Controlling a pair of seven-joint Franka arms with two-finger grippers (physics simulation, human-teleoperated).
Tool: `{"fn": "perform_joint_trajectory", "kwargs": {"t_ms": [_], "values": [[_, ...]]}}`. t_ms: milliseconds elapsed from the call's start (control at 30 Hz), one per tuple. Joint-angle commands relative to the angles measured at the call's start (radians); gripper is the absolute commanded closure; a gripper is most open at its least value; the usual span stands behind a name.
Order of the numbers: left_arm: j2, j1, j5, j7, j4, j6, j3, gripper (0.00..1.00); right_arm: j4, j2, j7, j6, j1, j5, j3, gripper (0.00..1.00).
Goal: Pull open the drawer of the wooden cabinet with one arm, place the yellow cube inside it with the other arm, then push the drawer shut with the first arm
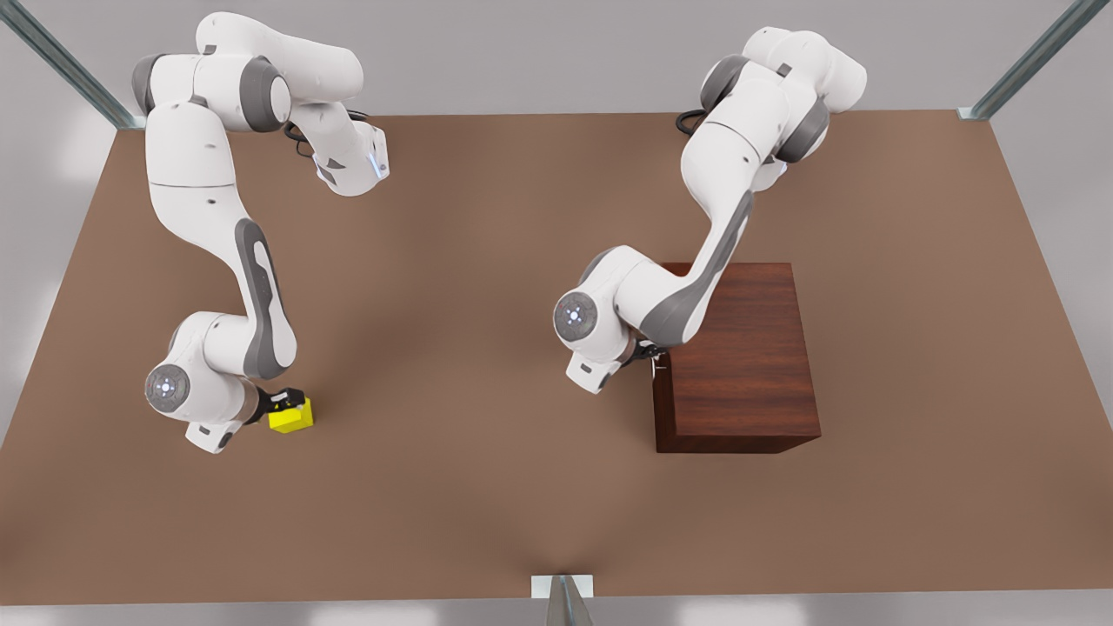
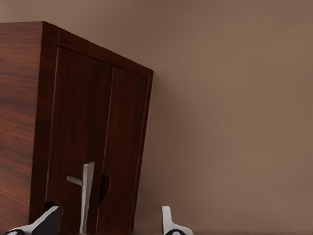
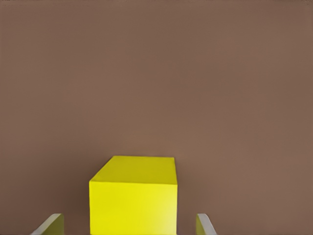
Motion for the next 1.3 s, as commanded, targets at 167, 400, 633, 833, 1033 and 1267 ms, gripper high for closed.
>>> {"fn": "perform_joint_trajectory", "kwargs": {"t_ms": [167,400,633,833,1033,1267], "values": [[-0.001,0.002,-0.002,-0.091,-0.001,-0.022,-0.001,0.00,-0.020,0.023,-0.083,0.092,-0.002,0.011,0.000,0.00],[0.002,0.014,-0.005,-0.073,-0.012,-0.017,-0.001,0.00,-0.038,0.057,-0.072,0.128,0.000,0.012,0.000,0.00],[0.028,0.015,-0.020,-0.065,-0.011,0.006,-0.003,0.00,-0.038,0.069,-0.069,0.135,0.001,0.015,0.000,0.00],[0.038,0.012,-0.028,-0.068,-0.003,0.021,-0.015,0.00,-0.040,0.075,-0.069,0.135,0.001,0.015,0.000,0.12],[0.038,0.003,-0.043,-0.070,0.003,0.030,-0.026,0.00,-0.026,0.068,-0.081,0.118,0.008,0.014,0.000,0.46],[0.038,-0.037,-0.043,-0.094,0.014,0.053,-0.032,0.00,0.063,0.052,-0.072,-0.005,0.035,0.012,0.003,0.46]]}}
